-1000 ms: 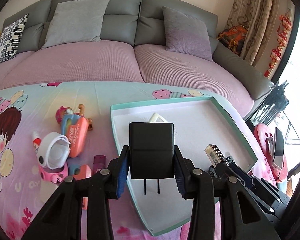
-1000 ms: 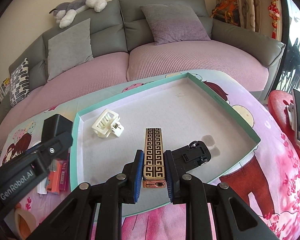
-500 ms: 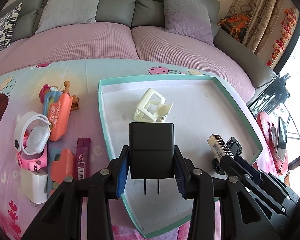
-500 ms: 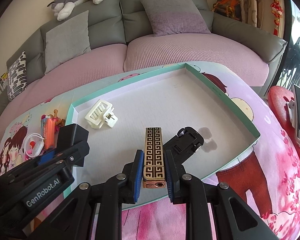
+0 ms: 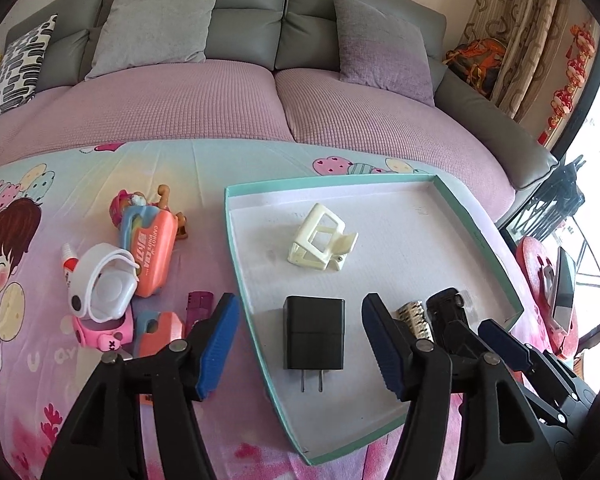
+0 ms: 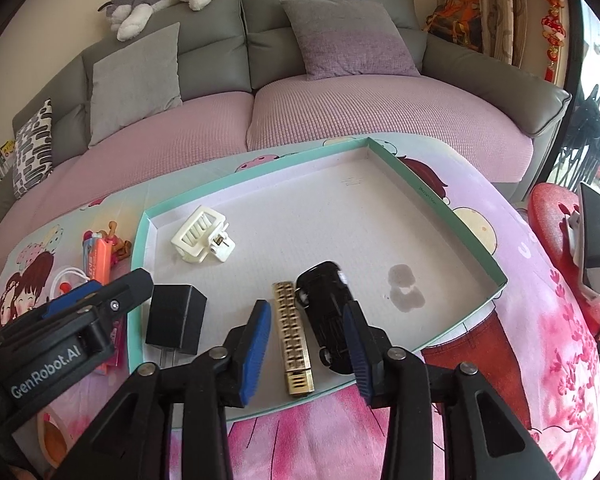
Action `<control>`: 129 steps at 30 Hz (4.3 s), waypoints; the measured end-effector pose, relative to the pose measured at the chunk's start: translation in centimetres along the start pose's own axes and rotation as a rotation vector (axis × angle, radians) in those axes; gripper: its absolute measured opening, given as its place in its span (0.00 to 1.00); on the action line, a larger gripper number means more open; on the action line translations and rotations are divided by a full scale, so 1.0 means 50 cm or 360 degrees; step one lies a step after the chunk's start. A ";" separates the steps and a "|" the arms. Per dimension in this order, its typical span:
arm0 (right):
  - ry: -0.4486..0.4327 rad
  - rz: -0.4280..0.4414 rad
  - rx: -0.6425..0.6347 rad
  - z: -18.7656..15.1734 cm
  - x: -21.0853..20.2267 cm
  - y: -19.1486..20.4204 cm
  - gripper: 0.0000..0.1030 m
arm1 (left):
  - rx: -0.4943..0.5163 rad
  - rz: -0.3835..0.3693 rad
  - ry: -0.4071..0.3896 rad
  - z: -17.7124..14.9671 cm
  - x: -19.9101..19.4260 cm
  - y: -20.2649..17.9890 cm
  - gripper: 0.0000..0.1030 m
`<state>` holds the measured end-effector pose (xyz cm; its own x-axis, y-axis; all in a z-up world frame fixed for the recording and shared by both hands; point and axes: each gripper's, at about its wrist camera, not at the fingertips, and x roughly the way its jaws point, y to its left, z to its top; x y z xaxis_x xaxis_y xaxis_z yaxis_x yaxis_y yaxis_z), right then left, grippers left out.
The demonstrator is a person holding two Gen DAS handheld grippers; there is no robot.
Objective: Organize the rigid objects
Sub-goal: 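Carry harmonica and black charger into the tray and open both tools, then move the left tool toward the white charger in the pile, then grasp the white charger with the left tool while the right tool grasps the white watch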
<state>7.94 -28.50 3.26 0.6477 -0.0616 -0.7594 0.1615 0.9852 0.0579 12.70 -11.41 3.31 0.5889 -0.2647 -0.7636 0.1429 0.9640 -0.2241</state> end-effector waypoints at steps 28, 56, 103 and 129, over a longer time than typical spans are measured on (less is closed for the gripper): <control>-0.0022 0.0174 -0.0167 -0.018 0.030 0.124 1.00 | -0.0706 0.0600 -0.0111 -0.022 -0.084 0.320 0.91; 0.0019 0.0442 -0.0188 -0.035 0.056 0.273 1.00 | -0.0752 0.0576 0.0016 -0.076 -0.103 0.419 0.91; 0.0006 0.0488 -0.0241 -0.042 0.053 0.314 1.00 | -0.0499 0.0502 0.0165 -0.088 -0.038 0.384 0.51; 0.0062 0.0500 -0.0382 -0.074 0.099 0.399 0.54 | -0.0557 0.0723 0.0201 -0.109 -0.031 0.455 0.51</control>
<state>11.58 -8.55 -1.73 0.6085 0.2506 -0.7530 -0.2220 0.9647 0.1416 10.71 10.82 -3.89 0.4275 0.1516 -0.8912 -0.3852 0.9224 -0.0278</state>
